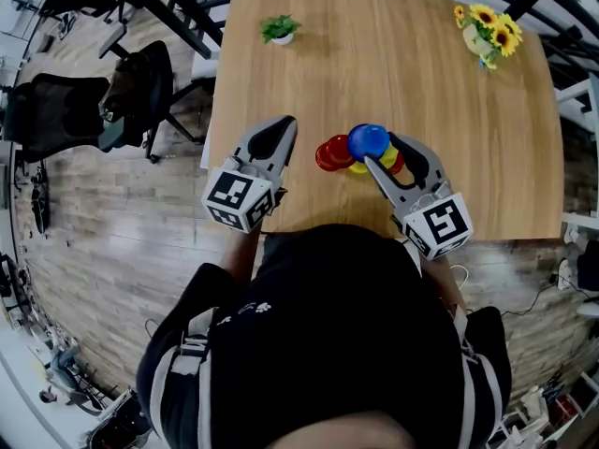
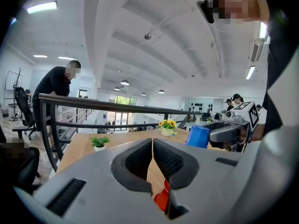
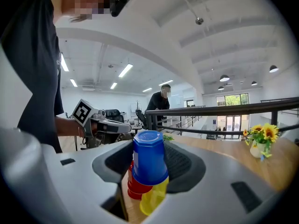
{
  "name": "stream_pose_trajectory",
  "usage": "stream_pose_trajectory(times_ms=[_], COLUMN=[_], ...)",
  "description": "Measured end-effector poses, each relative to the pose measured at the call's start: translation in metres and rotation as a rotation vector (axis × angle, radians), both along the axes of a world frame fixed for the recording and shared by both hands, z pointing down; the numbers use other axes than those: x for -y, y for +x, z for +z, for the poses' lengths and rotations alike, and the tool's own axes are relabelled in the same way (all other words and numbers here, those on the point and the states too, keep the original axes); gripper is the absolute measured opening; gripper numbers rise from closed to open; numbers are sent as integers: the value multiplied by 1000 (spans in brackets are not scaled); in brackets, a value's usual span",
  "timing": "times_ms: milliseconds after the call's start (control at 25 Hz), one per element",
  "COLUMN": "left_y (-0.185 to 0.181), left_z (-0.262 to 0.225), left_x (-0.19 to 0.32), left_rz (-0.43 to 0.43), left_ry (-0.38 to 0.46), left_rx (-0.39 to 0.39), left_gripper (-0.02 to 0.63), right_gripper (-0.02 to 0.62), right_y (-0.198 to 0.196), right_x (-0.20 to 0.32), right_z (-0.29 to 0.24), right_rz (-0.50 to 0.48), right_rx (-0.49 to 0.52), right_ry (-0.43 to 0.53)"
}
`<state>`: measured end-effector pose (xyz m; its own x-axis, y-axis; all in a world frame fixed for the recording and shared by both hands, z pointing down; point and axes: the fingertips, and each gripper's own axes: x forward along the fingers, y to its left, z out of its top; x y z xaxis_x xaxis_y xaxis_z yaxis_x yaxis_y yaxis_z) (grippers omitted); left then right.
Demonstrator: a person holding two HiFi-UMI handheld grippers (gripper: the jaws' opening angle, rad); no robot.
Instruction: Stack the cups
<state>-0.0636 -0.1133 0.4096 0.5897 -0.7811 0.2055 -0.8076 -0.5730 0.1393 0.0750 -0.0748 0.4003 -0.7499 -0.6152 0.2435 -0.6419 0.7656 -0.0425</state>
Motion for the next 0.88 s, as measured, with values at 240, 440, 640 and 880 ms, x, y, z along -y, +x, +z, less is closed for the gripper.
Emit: stream_pose_trajectory(times_ms=[240,440,640,880], left_y=[-4,-6,-6,-8], left_z=[0,2,2,4], left_x=[-1,-1,0,2], left_rz=[-12,-19,-23,-28], left_ry=[-5,-7,-7,-13], left_rx=[2,1,0,-1], left_gripper=[18,18,18,17], right_gripper=[210,212,215,216], right_y=[-3,-6,-4,0], right_x=[0,-1,1,-3], right_z=[2,10,9,-10], right_rz=[-22,-28,-23,-26], right_rx=[-24,-45,-44,61], right_ry=[-7,-25,-21,-20])
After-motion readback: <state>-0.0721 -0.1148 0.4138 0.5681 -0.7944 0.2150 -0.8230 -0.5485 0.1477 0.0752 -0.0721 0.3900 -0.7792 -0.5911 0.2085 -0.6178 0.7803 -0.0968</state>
